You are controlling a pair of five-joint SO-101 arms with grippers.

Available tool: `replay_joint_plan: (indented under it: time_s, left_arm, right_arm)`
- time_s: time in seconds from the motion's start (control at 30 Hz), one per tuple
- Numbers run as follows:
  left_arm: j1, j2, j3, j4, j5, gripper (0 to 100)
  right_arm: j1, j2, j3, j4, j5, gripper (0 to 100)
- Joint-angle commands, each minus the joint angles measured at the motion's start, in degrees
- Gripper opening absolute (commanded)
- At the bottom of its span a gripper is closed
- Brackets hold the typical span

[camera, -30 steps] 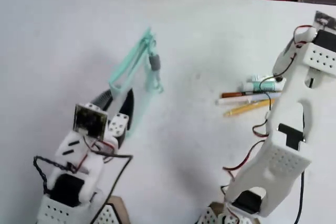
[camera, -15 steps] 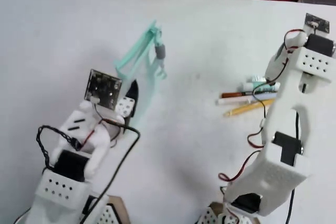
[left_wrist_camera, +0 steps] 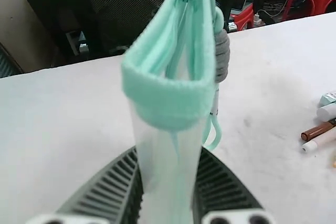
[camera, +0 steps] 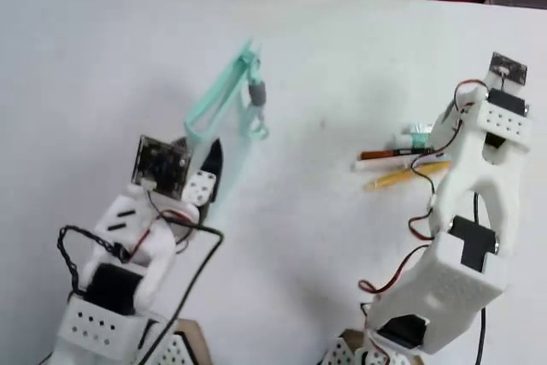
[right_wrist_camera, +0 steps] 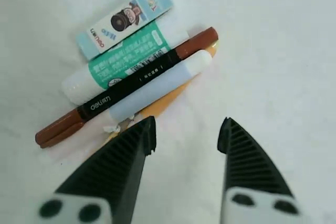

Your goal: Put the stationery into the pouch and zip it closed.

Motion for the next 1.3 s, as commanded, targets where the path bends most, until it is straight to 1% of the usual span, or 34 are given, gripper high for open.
replay_joint_plan:
  time_s: [0.0, 0.1, 0.23, 0.33, 0.53, 0.8, 1.07, 1.27]
  left_arm:
    - [0.75, -1.54, 2.46, 0.00, 0.26, 8]
    - [0.75, -1.27, 2.46, 0.00, 0.26, 8]
    - [0.75, -1.19, 2.46, -0.09, 0.26, 8]
    - [0.75, -1.19, 2.46, -0.09, 0.26, 8]
    - [0.75, -1.19, 2.46, -0.09, 0.18, 8]
    - [0.75, -1.19, 2.46, -0.09, 0.18, 8]
    - [0.75, -1.19, 2.55, -0.09, 0.18, 8]
    - [0.75, -1.19, 2.55, -0.70, 0.18, 8]
  right_arm:
    - [0.57, 1.89, -1.23, -2.33, -0.44, 18.8]
    - [0.57, 7.34, -6.15, -1.36, -0.53, 18.8]
    - [0.66, 13.93, -14.86, 4.44, -2.11, 19.0]
    - [0.66, 18.07, -19.87, 6.64, -2.46, 19.0]
    - [1.71, 20.70, -26.20, 10.95, -2.20, 19.0]
    - [2.24, 23.34, -27.52, 10.86, -2.37, 18.8]
    - [2.15, 25.63, -27.52, 7.69, -2.46, 18.7]
    - [1.89, 25.54, -27.52, 9.27, -2.55, 18.7]
